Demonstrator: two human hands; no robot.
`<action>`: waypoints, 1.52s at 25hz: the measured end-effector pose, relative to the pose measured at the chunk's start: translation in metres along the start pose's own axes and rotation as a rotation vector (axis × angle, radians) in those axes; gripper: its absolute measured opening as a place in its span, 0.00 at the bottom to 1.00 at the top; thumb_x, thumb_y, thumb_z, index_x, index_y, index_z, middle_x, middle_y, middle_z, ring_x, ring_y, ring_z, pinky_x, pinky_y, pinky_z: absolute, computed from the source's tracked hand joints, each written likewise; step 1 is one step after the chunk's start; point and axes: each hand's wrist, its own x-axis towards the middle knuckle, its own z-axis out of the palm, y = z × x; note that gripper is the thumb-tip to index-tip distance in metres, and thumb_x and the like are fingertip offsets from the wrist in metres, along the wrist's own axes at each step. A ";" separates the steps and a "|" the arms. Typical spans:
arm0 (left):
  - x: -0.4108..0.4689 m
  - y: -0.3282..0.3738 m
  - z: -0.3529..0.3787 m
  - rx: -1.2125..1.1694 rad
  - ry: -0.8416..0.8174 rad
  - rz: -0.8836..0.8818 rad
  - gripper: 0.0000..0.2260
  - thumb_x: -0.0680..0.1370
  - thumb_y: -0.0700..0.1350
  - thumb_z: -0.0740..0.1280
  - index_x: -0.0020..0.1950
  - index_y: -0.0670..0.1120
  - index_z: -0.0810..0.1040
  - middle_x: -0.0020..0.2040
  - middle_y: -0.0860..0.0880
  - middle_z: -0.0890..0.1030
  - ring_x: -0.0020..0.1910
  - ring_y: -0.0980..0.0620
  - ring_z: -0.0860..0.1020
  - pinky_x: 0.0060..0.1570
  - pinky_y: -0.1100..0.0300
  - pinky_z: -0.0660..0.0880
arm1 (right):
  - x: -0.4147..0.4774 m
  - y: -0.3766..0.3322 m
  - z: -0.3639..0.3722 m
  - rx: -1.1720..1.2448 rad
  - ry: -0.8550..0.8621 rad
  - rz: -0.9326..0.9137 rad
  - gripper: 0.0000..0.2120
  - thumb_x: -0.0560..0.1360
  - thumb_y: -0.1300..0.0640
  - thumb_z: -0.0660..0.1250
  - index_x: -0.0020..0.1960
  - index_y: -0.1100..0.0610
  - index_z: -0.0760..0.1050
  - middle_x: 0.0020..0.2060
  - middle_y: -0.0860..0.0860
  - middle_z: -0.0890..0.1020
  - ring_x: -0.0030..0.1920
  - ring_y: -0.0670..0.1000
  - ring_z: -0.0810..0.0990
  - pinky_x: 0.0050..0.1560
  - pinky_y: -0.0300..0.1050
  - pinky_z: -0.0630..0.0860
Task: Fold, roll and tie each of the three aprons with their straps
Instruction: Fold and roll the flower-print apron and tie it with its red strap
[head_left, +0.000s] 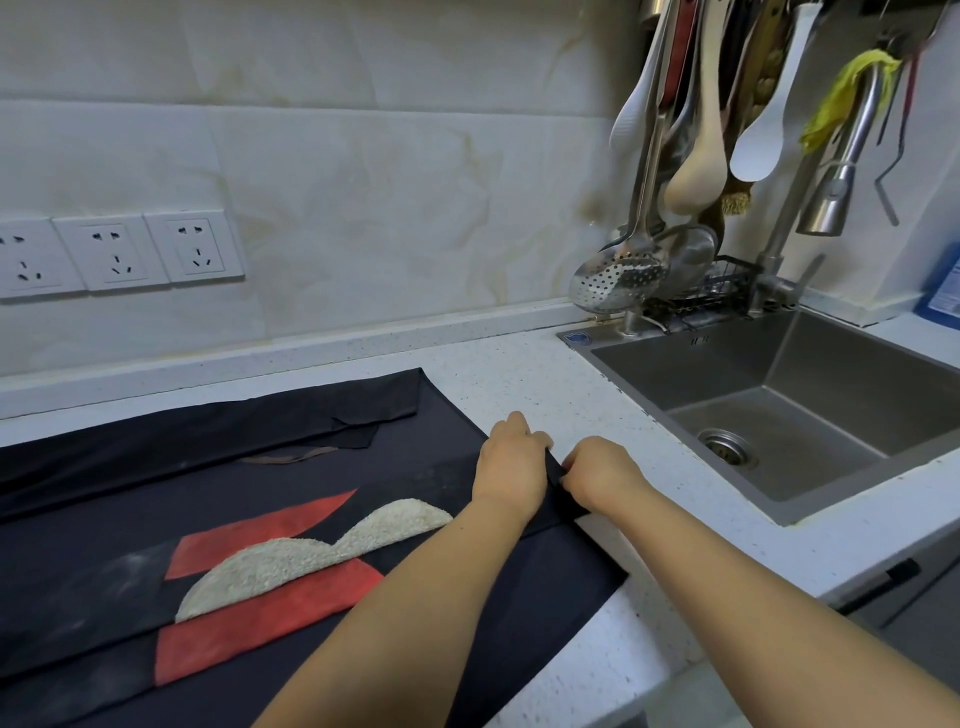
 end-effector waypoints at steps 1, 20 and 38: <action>0.000 -0.001 0.000 -0.005 -0.012 -0.001 0.13 0.79 0.37 0.61 0.60 0.47 0.79 0.59 0.45 0.73 0.56 0.45 0.72 0.52 0.56 0.72 | -0.002 -0.001 -0.002 0.008 -0.009 -0.009 0.07 0.76 0.61 0.60 0.41 0.59 0.74 0.31 0.51 0.71 0.29 0.49 0.67 0.28 0.39 0.64; -0.029 -0.028 -0.005 0.098 0.103 0.186 0.14 0.77 0.45 0.56 0.44 0.42 0.81 0.55 0.48 0.76 0.54 0.46 0.72 0.46 0.55 0.66 | -0.020 -0.021 0.010 -0.036 0.094 -0.128 0.07 0.77 0.61 0.60 0.40 0.58 0.69 0.36 0.51 0.74 0.35 0.50 0.70 0.30 0.40 0.63; -0.022 -0.043 -0.019 -0.243 0.039 -0.113 0.09 0.77 0.44 0.64 0.39 0.50 0.81 0.46 0.49 0.74 0.47 0.50 0.70 0.47 0.58 0.72 | -0.017 -0.040 0.013 0.051 -0.019 -0.154 0.06 0.75 0.59 0.65 0.40 0.60 0.73 0.35 0.53 0.75 0.37 0.52 0.75 0.33 0.41 0.70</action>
